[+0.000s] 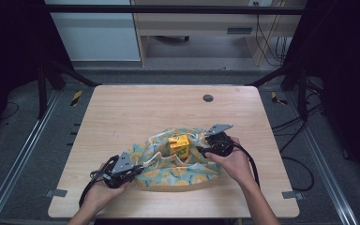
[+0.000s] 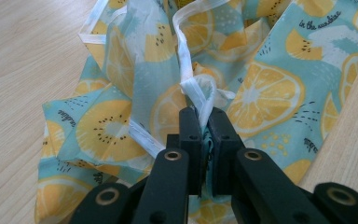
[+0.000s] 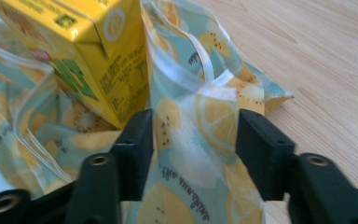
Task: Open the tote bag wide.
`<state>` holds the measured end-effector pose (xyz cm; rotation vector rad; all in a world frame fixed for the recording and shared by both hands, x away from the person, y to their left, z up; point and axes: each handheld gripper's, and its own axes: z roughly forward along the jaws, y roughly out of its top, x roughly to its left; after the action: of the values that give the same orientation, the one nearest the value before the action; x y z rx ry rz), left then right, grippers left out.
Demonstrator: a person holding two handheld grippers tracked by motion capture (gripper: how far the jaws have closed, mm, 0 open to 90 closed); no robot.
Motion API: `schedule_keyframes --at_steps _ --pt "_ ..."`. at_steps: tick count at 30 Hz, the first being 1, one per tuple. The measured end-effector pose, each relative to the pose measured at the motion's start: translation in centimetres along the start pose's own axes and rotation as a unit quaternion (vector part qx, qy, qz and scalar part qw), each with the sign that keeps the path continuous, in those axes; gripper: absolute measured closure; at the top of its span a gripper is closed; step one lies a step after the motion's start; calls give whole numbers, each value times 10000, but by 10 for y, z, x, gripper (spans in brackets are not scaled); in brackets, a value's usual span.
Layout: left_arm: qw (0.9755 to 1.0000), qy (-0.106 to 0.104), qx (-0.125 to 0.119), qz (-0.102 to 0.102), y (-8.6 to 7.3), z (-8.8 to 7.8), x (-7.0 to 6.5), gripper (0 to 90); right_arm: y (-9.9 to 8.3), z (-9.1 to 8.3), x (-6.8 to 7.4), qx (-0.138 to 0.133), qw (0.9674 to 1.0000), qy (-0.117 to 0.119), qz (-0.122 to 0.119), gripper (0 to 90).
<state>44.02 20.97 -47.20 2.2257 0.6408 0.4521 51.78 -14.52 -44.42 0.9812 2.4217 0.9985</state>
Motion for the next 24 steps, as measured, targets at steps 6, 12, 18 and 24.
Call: schedule_keyframes --at_steps 6,12,18,24 --pt "9999 141 -87 1 3 -2 3 860 0 2 -4 63 9999 -115 -22 732" --pt "9994 262 -204 -91 6 0 8 859 5 10 -17 -124 9995 -61 267 883" --pt "9974 473 -481 -249 9 -4 17 858 14 16 -28 -384 9981 -138 468 898" --pt "9955 552 -632 -444 10 -2 26 861 24 24 -37 -645 9952 -227 700 899"
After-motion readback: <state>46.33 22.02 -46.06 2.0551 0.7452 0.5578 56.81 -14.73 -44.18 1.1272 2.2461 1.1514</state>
